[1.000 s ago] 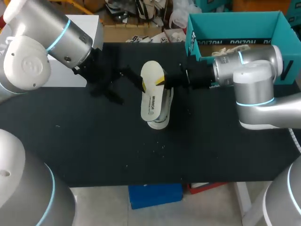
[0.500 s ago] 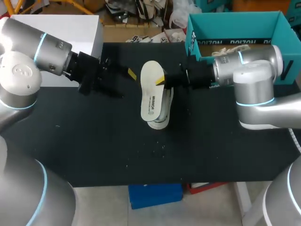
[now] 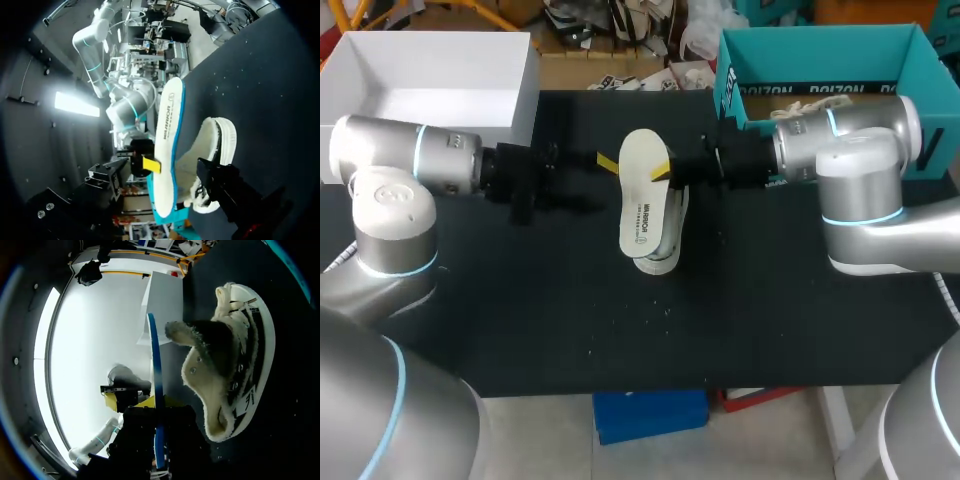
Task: Take the shoe out of the shoebox, open the shoe tongue, remove and reinsert the insole, then place the shoe into the shoebox
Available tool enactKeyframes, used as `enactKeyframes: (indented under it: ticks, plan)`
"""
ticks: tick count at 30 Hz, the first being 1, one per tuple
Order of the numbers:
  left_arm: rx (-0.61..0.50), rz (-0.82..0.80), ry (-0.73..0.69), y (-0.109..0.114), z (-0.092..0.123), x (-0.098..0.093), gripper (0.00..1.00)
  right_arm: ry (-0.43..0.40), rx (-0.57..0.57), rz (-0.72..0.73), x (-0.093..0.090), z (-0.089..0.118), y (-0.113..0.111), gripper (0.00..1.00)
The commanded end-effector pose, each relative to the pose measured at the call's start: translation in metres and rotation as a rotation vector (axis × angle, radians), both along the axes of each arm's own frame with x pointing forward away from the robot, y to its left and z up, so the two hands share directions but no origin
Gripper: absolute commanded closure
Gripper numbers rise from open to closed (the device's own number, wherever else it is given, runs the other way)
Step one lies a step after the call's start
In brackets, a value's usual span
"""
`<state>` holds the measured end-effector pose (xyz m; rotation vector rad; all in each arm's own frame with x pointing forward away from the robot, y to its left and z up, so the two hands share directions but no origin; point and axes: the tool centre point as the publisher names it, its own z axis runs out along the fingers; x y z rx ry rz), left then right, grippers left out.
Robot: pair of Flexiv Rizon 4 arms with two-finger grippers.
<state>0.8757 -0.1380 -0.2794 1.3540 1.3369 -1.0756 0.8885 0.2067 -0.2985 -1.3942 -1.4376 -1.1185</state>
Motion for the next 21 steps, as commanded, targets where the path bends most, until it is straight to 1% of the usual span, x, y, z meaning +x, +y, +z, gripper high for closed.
enactKeyframes:
  ticks: [1, 8, 10, 14, 21]
  plan:
    - [-0.047, -0.001, -0.004, -0.012, -0.008, 0.009, 0.28, 0.001, -0.002, 0.000, 0.001, 0.000, 0.001, 1.00]
    - [-0.065, -0.006, -0.008, -0.023, -0.011, 0.017, 0.37, 0.001, -0.002, 0.000, 0.001, 0.000, 0.001, 1.00]
    - [-0.070, -0.001, -0.010, -0.026, -0.013, 0.019, 0.44, 0.001, -0.002, 0.000, 0.001, 0.000, 0.001, 1.00]
    - [-0.083, 0.001, -0.015, -0.033, -0.016, 0.023, 0.52, 0.001, -0.002, 0.000, 0.001, 0.000, 0.001, 1.00]
    - [-0.105, 0.000, -0.027, -0.045, -0.019, 0.025, 0.55, 0.001, -0.002, 0.000, 0.001, 0.000, 0.001, 1.00]
